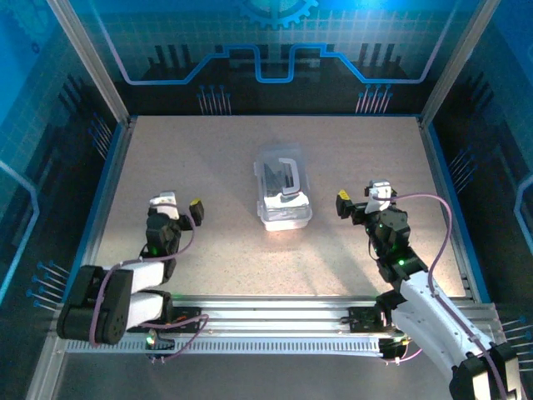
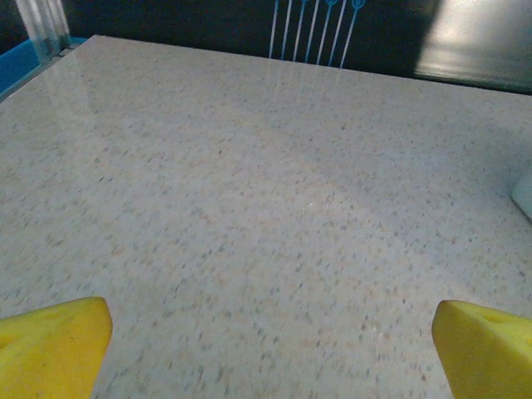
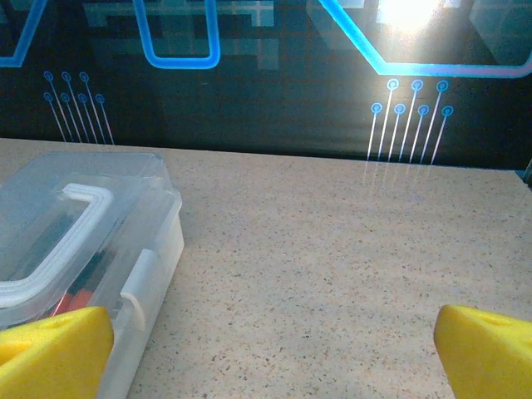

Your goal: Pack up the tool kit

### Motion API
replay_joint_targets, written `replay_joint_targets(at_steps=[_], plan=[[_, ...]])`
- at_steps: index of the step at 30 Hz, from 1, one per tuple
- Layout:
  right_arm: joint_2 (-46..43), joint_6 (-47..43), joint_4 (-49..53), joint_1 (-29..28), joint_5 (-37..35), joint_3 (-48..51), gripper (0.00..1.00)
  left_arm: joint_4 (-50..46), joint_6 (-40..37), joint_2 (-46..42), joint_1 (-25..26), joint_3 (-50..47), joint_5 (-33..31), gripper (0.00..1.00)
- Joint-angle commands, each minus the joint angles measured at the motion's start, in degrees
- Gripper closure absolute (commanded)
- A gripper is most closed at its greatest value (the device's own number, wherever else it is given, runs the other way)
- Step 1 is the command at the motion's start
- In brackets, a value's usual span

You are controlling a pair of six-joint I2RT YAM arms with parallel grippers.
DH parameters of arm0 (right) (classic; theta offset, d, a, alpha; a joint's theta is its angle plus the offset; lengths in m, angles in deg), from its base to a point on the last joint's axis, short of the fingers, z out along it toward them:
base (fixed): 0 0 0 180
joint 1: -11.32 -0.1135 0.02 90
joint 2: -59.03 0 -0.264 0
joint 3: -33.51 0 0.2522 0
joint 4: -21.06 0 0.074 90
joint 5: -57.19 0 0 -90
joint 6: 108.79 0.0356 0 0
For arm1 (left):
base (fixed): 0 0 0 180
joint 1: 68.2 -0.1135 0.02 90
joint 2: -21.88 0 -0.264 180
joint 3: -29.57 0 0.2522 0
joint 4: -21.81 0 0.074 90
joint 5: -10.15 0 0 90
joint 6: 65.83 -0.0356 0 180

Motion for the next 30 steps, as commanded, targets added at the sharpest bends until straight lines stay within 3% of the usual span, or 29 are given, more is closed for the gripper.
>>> replay_joint_targets(at_steps=[1,4,8,10,12,13,22,30], plan=[[-1.34,-1.18,-0.72,0.99,0.03,0.35,0.0,2.61,-1.81,2.41,-1.07,4.32,4.37,0.01],[-1.91,-1.01,-0.77,1.14,-0.17,0.6,0.0,1.52,-4.38,5.18,-1.45,6.52,8.03,0.01],[-1.83,-0.56,-0.72,1.41,-0.09,0.85,0.0,21.01,-5.44,21.86,-1.62,6.74,7.1,0.01],[-1.66,-0.27,-0.77,1.54,0.08,1.05,0.0,3.86,-4.05,15.52,-1.67,10.07,5.66,0.01],[-1.44,-0.35,-0.75,1.61,0.1,1.02,0.0,3.02,-5.08,19.05,-1.71,13.86,6.71,0.01],[-1.26,-0.42,-0.75,1.59,0.01,1.04,0.0,-2.95,-4.56,17.51,-1.82,15.48,7.15,0.01],[1.91,-3.16,-2.77,1.91,0.15,1.8,0.0,-1.67,-4.45,17.99,-1.89,15.17,6.65,0.01],[9.05,-14.42,-13.07,3.99,3.3,4.49,0.0,-1.47,-4.5,18.07,-1.89,15.22,6.59,0.01]])
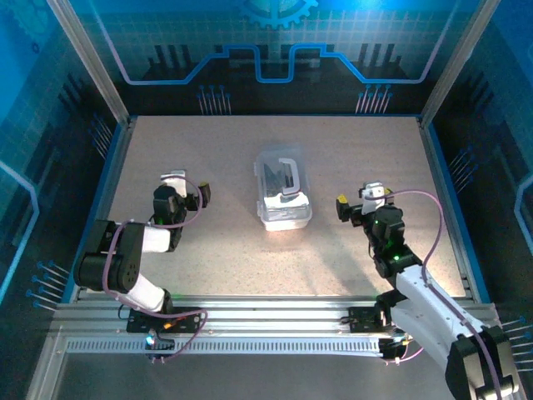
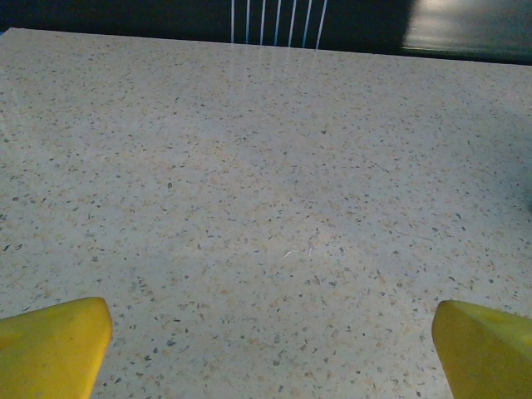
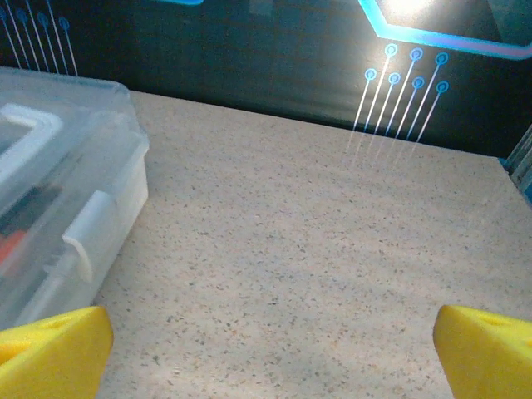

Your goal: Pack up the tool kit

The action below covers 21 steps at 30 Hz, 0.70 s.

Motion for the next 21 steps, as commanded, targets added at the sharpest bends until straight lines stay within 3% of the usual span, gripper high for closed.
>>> replay_joint_targets(at_steps=[1,8,14,17,21], plan=[[2.8,-6.96,-11.79,1.94,3.44,3.34,0.0,-0.03,-1.22,-0.32,-0.56,0.07,1.19,0.01],[22.02,-6.06,-42.94,3.94,6.39,9.13,0.0,-0.03,-1.32,-0.28,-0.56,0.11,1.18,0.01],[41.13,-4.45,-61.92,4.1,0.26,10.35,0.0,-0.03,-1.29,-0.31,-0.56,0.15,1.15,0.01],[46.43,-5.93,-61.09,3.05,-1.77,6.34,0.0,-0.02,-1.3,-0.33,-0.56,0.07,1.14,0.0],[45.71,-4.94,-58.49,3.27,-3.79,5.09,0.0,-0.04,-1.22,-0.25,-0.57,0.07,1.24,0.01]])
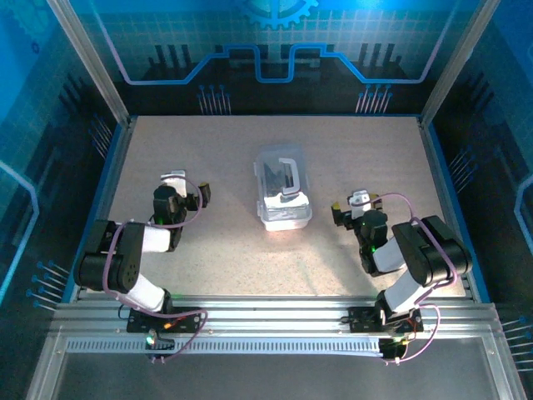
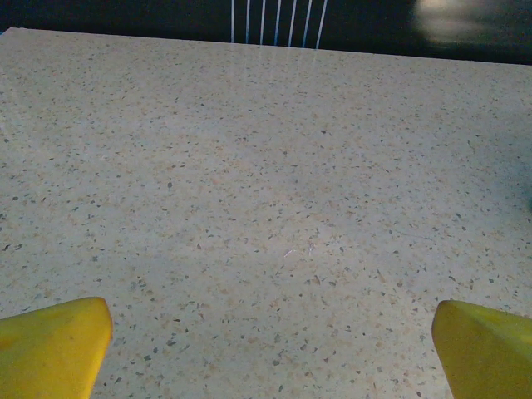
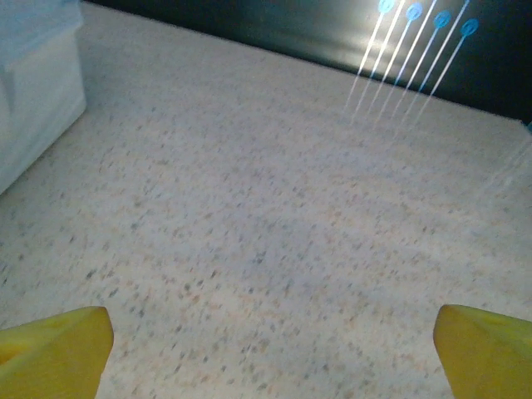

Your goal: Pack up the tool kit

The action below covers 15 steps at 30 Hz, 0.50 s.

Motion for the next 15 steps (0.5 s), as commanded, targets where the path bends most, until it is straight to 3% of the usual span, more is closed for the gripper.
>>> replay_joint_targets(at_steps=[1,11,13,15], plan=[[-0.59,0.37,-5.02,0.19,-3.4,-2.04,0.0,-0.07,-1.22,-0.28,-0.56,0.14,1.22,0.01],[-1.14,0.89,-2.34,0.51,-3.75,-3.1,0.0,-0.07,-1.19,-0.29,-0.56,0.14,1.23,0.01],[-2.09,2.01,2.68,1.31,-3.74,-5.22,0.0,-0.01,-1.19,-0.31,-0.55,0.11,1.16,0.01],[-3.22,4.75,14.5,3.54,-2.69,-10.33,0.0,-0.04,-1.2,-0.28,-0.56,0.07,1.2,0.01]])
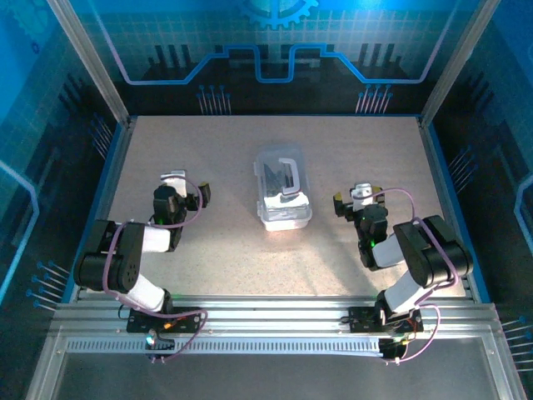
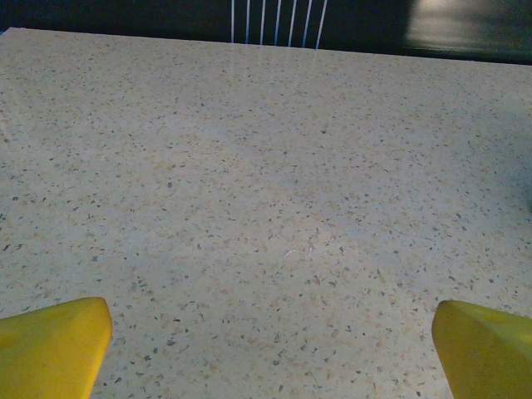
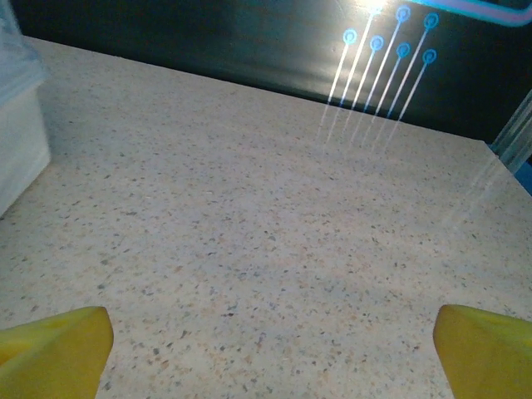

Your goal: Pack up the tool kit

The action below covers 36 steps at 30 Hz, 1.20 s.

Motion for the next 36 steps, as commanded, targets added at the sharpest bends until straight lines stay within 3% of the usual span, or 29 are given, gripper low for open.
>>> replay_joint_targets(at_steps=[1,2,3,36], plan=[[-2.49,5.12,14.69,5.08,3.78,-7.58,0.0,-0.06,-1.2,-0.33,-0.56,0.14,1.17,0.01],[-3.22,6.73,16.44,8.13,10.13,-7.76,0.0,-0.06,-1.21,-0.33,-0.56,0.14,1.18,0.01],[-3.12,6.9,15.12,8.71,12.14,-7.3,0.0,-0.06,-1.27,-0.33,-0.56,0.08,1.14,0.01],[-2.76,4.5,17.23,7.62,14.33,-8.63,0.0,-0.06,-1.25,-0.25,-0.56,0.09,1.26,0.0]])
